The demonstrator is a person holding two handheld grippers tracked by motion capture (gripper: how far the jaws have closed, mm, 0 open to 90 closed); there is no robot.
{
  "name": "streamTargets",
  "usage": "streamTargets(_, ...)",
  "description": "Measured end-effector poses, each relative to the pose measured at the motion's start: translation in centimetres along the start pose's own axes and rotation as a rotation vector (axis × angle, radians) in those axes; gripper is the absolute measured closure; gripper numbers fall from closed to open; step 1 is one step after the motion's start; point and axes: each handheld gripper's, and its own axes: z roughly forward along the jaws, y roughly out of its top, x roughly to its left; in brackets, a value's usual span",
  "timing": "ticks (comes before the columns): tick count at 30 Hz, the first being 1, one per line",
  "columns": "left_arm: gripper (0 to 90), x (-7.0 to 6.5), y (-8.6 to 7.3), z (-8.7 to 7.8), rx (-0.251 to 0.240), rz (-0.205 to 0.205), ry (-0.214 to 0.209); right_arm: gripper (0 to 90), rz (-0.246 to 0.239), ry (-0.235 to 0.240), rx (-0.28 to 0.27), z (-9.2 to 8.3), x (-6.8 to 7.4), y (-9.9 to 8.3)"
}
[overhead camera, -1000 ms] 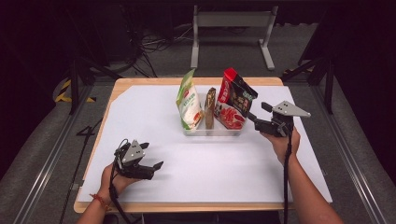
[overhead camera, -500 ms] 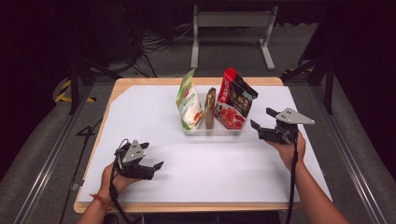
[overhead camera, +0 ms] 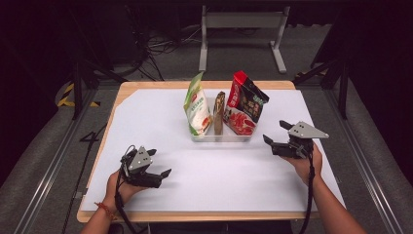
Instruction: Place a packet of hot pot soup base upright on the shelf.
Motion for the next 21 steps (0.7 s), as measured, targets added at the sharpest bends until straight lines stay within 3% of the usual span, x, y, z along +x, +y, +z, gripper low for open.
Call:
streamTargets(11,13.0,0.0,0.0,0.1,0.002,0.004,0.001,19.5,-0.029,0.02,0.014,-1.3,0.7,-1.8)
streamTargets(21,13.0,0.0,0.0,0.0,-0.002,0.002,0.002,19.2,-0.02,0.031,0.026,-2.9,0.4,-3.2)
